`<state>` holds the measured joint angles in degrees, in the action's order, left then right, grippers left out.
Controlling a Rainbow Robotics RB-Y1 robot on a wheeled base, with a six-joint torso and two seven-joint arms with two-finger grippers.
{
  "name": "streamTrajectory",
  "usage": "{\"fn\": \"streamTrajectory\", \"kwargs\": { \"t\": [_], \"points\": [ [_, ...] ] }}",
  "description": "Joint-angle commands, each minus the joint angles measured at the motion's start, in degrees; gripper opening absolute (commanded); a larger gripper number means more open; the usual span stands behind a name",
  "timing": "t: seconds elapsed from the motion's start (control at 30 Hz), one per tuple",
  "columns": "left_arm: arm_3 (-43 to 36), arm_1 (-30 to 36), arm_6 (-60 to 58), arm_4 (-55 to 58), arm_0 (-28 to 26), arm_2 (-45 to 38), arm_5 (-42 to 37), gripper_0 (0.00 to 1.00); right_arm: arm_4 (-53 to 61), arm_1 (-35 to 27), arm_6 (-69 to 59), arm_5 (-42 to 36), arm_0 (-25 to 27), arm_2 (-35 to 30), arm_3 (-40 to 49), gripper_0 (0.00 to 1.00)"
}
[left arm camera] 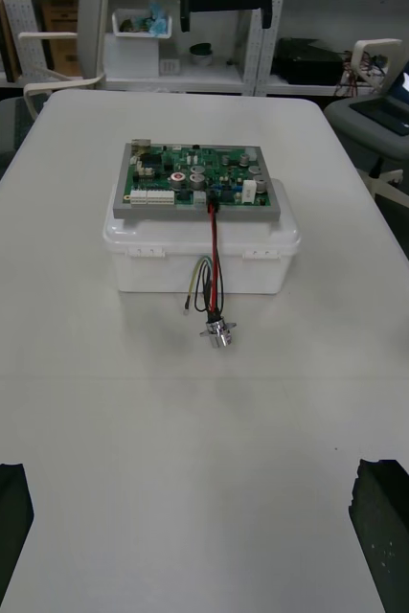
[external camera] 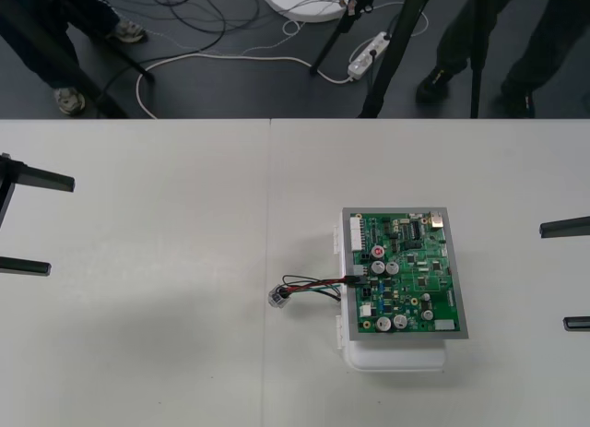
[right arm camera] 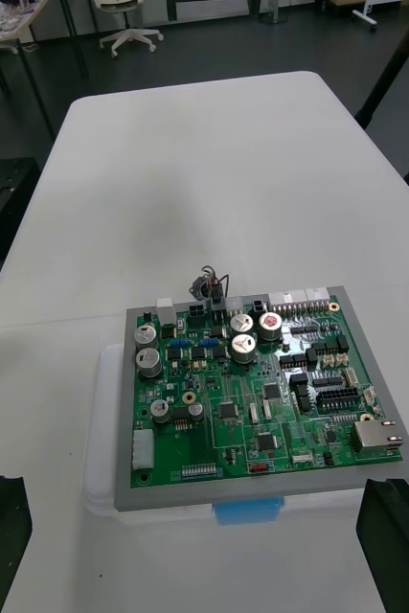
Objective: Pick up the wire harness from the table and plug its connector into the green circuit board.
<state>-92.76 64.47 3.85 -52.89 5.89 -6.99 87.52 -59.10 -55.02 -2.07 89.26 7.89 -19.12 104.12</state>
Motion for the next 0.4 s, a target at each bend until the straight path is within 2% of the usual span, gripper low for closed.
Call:
{"fn": "streamTrajectory", "kwargs": {
  "t": [0.03, 0.4],
  "points": [
    [-1.02, 2.76, -4.11, -0.2, -1.06, -2.06, 2.48, 0.98, 0.92, -2.02, -1.0, -0.4, -1.03, -1.53, 0.12, 1.0],
    [-1.02, 2.76, -4.11, -0.2, -1.06, -2.06, 2.48, 0.98, 0.92, -2.02, -1.0, -0.4, -1.03, -1.53, 0.12, 1.0]
  ]
}}
